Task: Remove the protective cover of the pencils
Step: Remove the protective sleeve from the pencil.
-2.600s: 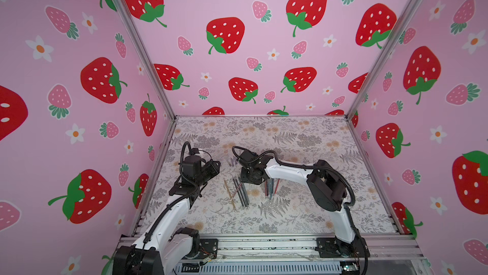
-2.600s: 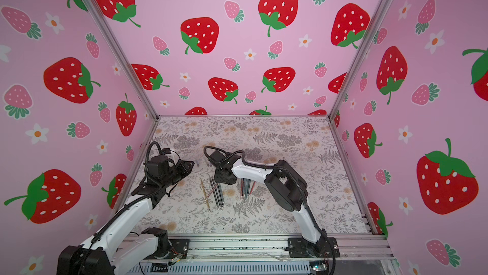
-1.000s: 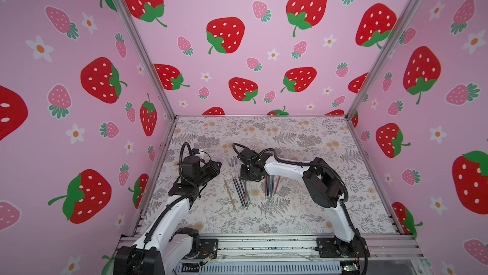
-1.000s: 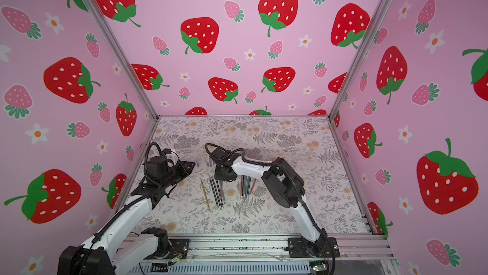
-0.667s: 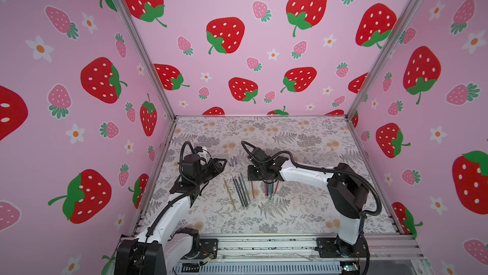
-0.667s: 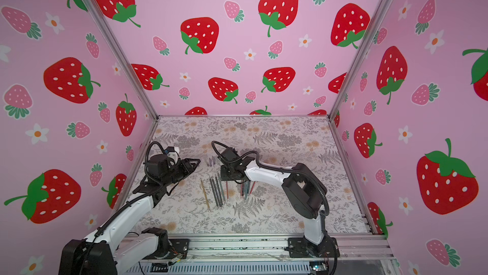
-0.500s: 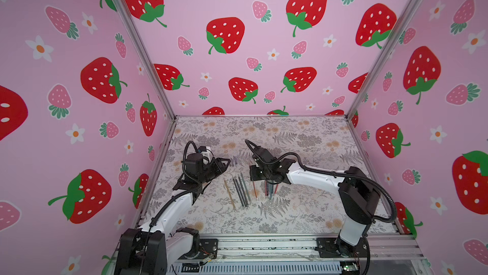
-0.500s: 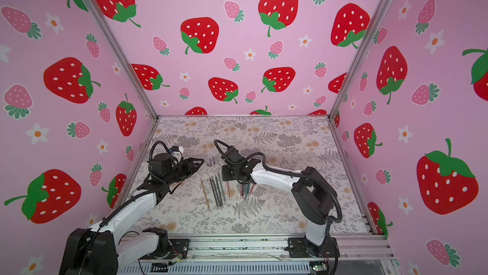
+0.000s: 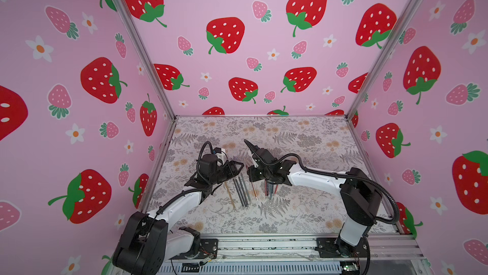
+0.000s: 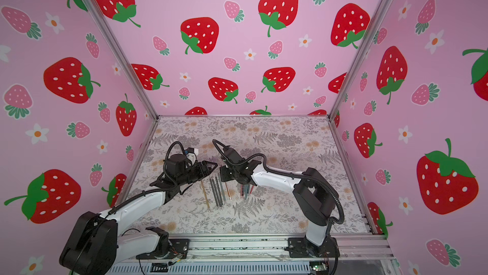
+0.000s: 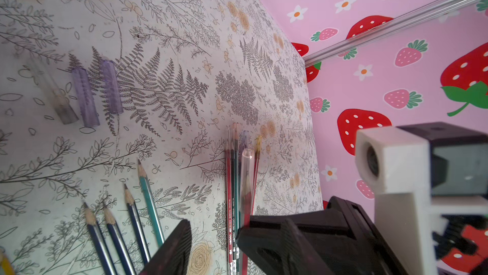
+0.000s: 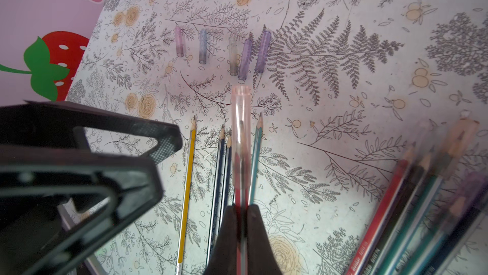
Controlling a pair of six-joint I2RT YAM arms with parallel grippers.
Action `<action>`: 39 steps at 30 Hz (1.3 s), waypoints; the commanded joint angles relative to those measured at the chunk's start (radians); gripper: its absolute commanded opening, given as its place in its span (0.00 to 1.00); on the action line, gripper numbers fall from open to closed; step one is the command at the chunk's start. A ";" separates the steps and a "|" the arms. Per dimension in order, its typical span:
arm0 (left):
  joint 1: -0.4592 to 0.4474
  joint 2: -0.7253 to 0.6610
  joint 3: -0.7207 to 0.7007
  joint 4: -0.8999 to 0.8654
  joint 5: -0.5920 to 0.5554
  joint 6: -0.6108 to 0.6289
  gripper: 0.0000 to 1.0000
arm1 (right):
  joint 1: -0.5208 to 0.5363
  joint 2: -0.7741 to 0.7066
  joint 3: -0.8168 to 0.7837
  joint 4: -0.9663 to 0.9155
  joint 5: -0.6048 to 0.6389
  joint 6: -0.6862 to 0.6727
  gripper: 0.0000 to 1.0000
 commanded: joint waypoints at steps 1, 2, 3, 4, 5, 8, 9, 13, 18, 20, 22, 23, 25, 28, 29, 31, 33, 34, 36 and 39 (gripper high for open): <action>-0.013 0.025 0.051 0.047 -0.017 -0.004 0.55 | 0.017 -0.034 -0.008 0.023 -0.015 -0.026 0.00; -0.017 0.033 0.054 0.050 -0.014 -0.005 0.54 | 0.017 -0.032 -0.005 0.023 -0.017 -0.028 0.00; -0.019 0.038 0.057 0.054 -0.015 -0.003 0.53 | 0.019 -0.029 -0.004 0.023 -0.020 -0.028 0.00; -0.021 0.043 0.059 0.056 -0.018 -0.005 0.52 | 0.021 -0.028 -0.003 0.026 -0.026 -0.028 0.00; -0.023 0.048 0.061 0.057 -0.023 -0.007 0.51 | 0.023 -0.028 -0.003 0.031 -0.030 -0.030 0.00; -0.023 0.065 0.069 0.055 -0.036 -0.005 0.46 | 0.031 -0.028 -0.001 0.039 -0.035 -0.033 0.00; -0.023 0.072 0.072 0.057 -0.038 -0.004 0.43 | 0.034 -0.030 0.000 0.040 -0.034 -0.034 0.00; -0.025 0.106 0.083 0.075 -0.024 -0.011 0.29 | 0.042 -0.030 0.008 0.042 -0.036 -0.040 0.00; -0.026 0.125 0.088 0.084 -0.017 -0.019 0.19 | 0.043 -0.020 0.016 0.038 -0.029 -0.038 0.00; -0.026 0.131 0.093 0.084 -0.013 -0.022 0.14 | 0.043 -0.013 0.024 0.037 -0.033 -0.037 0.00; -0.025 0.135 0.097 0.080 -0.013 -0.027 0.10 | 0.043 -0.009 0.031 0.033 -0.037 -0.037 0.05; -0.026 0.134 0.097 0.078 -0.013 -0.030 0.09 | 0.043 -0.008 0.032 0.032 -0.037 -0.038 0.09; -0.026 0.136 0.103 0.072 -0.014 -0.031 0.09 | 0.043 -0.008 0.029 0.031 -0.034 -0.042 0.21; -0.026 0.135 0.113 0.059 -0.014 -0.029 0.08 | 0.043 -0.003 0.022 0.028 -0.031 -0.042 0.28; -0.026 0.135 0.117 0.055 -0.016 -0.029 0.07 | 0.044 0.000 0.019 0.028 -0.032 -0.042 0.29; -0.026 0.133 0.120 0.051 -0.016 -0.027 0.07 | 0.043 0.007 0.012 0.030 -0.036 -0.038 0.29; -0.026 0.132 0.120 0.047 -0.019 -0.028 0.07 | 0.043 0.011 0.004 0.041 -0.040 -0.035 0.28; -0.025 0.131 0.120 0.045 -0.019 -0.029 0.07 | 0.043 0.013 0.002 0.044 -0.041 -0.034 0.24; -0.026 0.132 0.120 0.045 -0.020 -0.032 0.07 | 0.043 0.015 0.006 0.045 -0.047 -0.036 0.17; -0.026 0.131 0.123 0.043 -0.025 -0.032 0.07 | 0.043 0.010 0.004 0.046 -0.051 -0.041 0.03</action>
